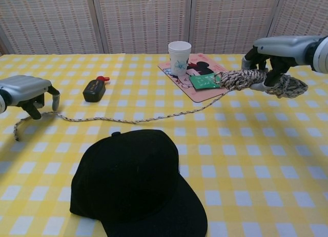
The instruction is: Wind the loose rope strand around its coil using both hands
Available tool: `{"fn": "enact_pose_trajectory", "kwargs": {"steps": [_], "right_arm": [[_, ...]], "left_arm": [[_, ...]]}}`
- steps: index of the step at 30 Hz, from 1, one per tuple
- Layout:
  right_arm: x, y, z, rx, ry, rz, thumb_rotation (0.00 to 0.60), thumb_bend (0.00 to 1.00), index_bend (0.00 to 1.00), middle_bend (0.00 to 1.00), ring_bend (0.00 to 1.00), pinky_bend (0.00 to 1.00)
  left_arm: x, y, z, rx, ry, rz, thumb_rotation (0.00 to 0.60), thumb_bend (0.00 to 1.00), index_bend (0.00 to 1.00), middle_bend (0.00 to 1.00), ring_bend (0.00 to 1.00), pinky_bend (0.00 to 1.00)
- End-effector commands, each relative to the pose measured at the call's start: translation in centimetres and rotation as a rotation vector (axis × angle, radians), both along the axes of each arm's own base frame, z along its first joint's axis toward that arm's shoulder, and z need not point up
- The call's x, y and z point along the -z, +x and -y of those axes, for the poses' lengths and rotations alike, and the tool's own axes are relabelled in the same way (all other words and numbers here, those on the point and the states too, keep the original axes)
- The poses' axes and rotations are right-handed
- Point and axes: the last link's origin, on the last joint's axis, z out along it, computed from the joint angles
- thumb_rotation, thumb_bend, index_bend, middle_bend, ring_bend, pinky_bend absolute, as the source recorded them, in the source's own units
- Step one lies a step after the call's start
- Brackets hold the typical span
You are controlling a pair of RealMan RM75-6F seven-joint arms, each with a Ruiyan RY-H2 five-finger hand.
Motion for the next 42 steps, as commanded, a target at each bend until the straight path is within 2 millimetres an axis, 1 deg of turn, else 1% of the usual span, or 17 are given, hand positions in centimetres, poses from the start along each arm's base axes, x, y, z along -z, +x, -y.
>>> {"fn": "enact_pose_trajectory", "kwargs": {"steps": [1,14,22,32,42], "right_arm": [[-0.02,-0.06,0.02,0.002,0.0,0.001,0.6,0.76,0.68,0.54,0.47,0.63],[0.27,-0.42,0.17,0.014,0.005,-0.005,0.6,0.75,0.68,0.54,0.47,0.63],[0.3,-0.49,0.23,0.017,0.003,-0.005,0.6,0.75,0.69,0.54,0.47,0.63],[0.46,-0.69,0.24,0.024,0.005,-0.007,0.6,0.74,0.69,0.54,0.47,0.63],[0.37,-0.59,0.32,0.026,0.0,0.005,0.6,0.74,0.7,0.54,0.48,0.63]], "left_arm": [[0.25,0.0,-0.05,-0.001,-0.003,-0.002,0.6,0.34,0.61,1.0,0.99,1.0],[0.37,-0.1,-0.35,-0.007,0.001,-0.006,0.6,0.36,0.65,1.0,0.99,1.0],[0.41,-0.24,-0.49,-0.017,-0.002,-0.007,0.6,0.36,0.66,1.0,0.99,1.0],[0.42,-0.18,-0.52,-0.013,0.006,0.003,0.6,0.4,0.71,1.0,0.99,1.0],[0.4,-0.41,-0.43,-0.01,0.011,0.018,0.6,0.4,0.77,1.0,1.0,1.0]]}}
